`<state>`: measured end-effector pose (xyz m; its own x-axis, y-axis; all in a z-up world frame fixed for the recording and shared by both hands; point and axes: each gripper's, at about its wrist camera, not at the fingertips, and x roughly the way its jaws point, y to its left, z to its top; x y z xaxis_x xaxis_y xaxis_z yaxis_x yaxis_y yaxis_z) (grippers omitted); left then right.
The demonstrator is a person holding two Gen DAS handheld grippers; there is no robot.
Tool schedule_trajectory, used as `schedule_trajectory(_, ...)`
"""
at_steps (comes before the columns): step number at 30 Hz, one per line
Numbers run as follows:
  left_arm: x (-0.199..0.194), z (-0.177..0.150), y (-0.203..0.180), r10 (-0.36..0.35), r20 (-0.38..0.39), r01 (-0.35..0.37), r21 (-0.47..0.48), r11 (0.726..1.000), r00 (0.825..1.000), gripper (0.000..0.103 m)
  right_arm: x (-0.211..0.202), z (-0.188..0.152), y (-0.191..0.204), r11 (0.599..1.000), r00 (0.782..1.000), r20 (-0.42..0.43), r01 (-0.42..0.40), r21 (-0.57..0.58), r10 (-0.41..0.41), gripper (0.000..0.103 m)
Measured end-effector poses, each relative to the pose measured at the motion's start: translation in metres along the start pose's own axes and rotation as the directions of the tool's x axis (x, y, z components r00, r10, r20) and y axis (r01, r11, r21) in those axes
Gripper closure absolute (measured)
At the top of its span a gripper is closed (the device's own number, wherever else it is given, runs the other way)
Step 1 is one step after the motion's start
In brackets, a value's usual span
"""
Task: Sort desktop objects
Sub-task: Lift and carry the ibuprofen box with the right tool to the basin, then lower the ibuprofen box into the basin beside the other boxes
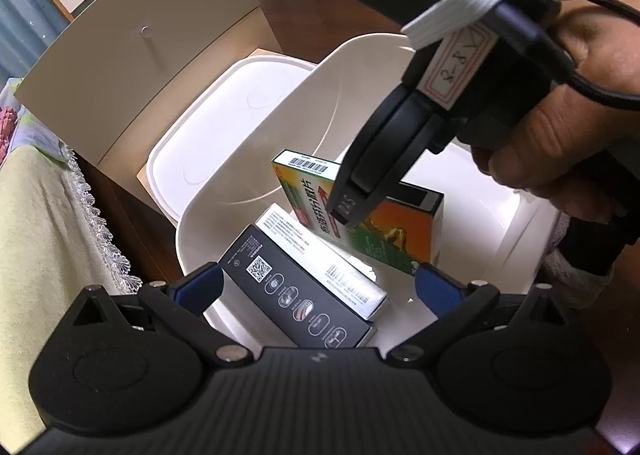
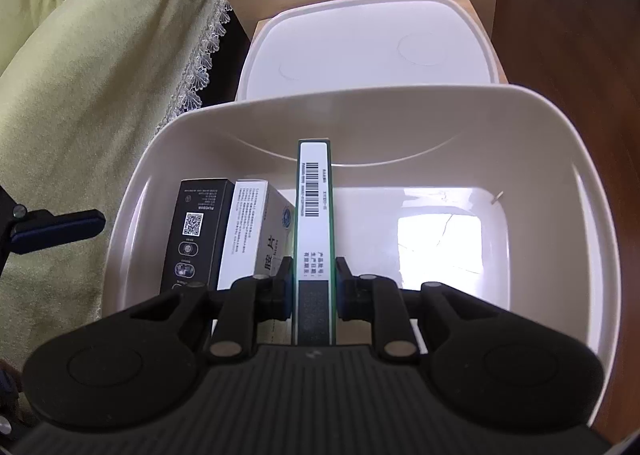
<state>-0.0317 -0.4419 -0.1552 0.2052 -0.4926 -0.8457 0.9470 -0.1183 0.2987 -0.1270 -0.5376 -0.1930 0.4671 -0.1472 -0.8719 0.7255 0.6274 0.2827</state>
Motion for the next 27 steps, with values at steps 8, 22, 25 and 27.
schedule_trajectory(8, -0.003, -0.002, 0.001, 0.004, 0.001, -0.004, -0.008, 1.000, 1.000, 0.000, 0.011, -0.001, -0.002, 0.999, 0.999, -0.030, -0.034, 0.037, 0.035, 0.086)
schedule_trajectory(22, -0.007, -0.002, 0.002, 0.003, 0.010, -0.003, -0.016, 1.000, 1.000, 0.000, 0.010, 0.001, -0.002, 0.993, 0.994, -0.050, -0.092, 0.068, 0.095, 0.079)
schedule_trajectory(25, -0.006, -0.001, 0.002, 0.005, 0.009, -0.005, -0.016, 1.000, 1.000, 0.000, 0.009, 0.001, -0.005, 0.989, 0.991, -0.054, -0.115, 0.094, 0.121, 0.071)
schedule_trajectory(27, -0.005, -0.001, 0.002, 0.006, 0.007, -0.006, -0.016, 1.000, 1.000, 0.000, 0.010, 0.000, -0.007, 0.985, 0.989, -0.060, -0.131, 0.115, 0.139, 0.066)
